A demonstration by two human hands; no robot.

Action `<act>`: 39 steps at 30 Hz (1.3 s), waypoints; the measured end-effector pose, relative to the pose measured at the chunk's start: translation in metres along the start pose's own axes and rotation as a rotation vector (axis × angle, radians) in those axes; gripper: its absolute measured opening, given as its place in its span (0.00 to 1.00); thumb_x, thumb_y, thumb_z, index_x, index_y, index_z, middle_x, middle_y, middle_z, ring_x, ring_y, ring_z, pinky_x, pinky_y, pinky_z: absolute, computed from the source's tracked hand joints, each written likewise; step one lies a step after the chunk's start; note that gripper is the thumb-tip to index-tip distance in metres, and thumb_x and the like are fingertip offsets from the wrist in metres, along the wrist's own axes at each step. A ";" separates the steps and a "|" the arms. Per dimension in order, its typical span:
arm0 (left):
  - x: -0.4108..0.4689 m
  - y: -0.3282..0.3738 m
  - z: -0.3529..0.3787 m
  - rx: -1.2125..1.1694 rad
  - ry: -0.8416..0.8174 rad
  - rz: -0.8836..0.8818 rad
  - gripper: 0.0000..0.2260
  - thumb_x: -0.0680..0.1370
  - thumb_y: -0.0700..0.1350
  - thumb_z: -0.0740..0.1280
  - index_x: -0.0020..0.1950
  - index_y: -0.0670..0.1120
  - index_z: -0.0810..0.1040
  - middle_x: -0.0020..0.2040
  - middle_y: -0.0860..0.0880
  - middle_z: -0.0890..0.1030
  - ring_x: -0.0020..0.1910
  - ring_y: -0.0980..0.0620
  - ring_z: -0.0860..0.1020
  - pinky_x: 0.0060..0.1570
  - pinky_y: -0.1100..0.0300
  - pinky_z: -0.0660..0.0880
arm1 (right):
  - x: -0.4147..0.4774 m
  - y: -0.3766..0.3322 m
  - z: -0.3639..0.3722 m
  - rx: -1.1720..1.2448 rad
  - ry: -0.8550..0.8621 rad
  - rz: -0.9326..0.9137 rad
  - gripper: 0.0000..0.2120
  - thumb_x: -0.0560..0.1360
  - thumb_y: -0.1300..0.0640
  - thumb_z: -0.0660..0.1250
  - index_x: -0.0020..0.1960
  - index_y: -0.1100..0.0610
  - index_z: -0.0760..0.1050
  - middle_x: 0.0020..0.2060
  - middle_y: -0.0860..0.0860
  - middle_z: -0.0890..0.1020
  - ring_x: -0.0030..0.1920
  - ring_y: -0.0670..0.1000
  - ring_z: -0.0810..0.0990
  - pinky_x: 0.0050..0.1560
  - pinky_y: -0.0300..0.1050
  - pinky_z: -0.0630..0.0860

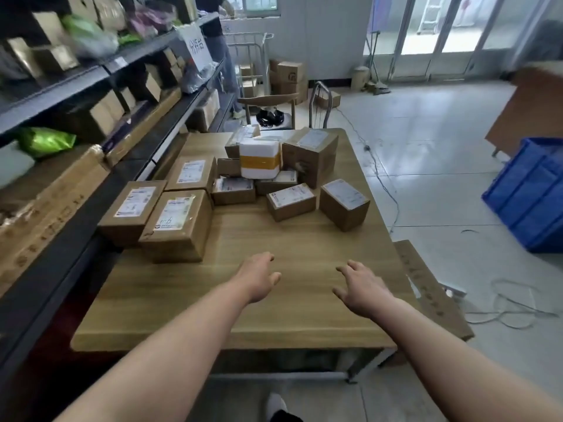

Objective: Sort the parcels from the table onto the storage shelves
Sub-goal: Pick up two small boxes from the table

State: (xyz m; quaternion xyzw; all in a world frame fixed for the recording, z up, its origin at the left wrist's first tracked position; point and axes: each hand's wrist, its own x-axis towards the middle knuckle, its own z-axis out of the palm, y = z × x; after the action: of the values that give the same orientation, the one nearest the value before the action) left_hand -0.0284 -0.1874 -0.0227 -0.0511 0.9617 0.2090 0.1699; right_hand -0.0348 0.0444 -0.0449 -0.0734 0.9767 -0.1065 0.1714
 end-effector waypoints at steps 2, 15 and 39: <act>0.039 0.003 -0.012 -0.001 0.001 0.023 0.25 0.80 0.52 0.65 0.74 0.46 0.65 0.74 0.44 0.68 0.72 0.45 0.66 0.70 0.54 0.63 | 0.030 -0.001 -0.015 -0.010 0.005 0.029 0.28 0.78 0.43 0.61 0.75 0.51 0.60 0.76 0.52 0.58 0.75 0.54 0.57 0.68 0.53 0.63; 0.210 0.033 -0.039 0.051 -0.004 0.050 0.25 0.79 0.52 0.64 0.74 0.47 0.65 0.74 0.46 0.65 0.72 0.44 0.64 0.70 0.49 0.64 | 0.154 0.023 -0.060 0.056 0.194 0.130 0.26 0.79 0.49 0.61 0.75 0.51 0.60 0.77 0.54 0.53 0.77 0.55 0.46 0.75 0.56 0.50; 0.269 0.037 -0.026 0.478 0.010 -0.047 0.29 0.73 0.54 0.70 0.69 0.47 0.62 0.65 0.41 0.68 0.64 0.42 0.68 0.58 0.50 0.71 | 0.226 0.061 -0.055 -0.013 0.137 -0.165 0.43 0.68 0.65 0.70 0.75 0.46 0.54 0.74 0.49 0.56 0.77 0.54 0.46 0.74 0.48 0.41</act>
State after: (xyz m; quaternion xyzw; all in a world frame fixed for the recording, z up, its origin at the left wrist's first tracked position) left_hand -0.2945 -0.1718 -0.0798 -0.0330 0.9832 -0.0287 0.1772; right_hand -0.2704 0.0725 -0.0806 -0.1473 0.9774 -0.1186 0.0943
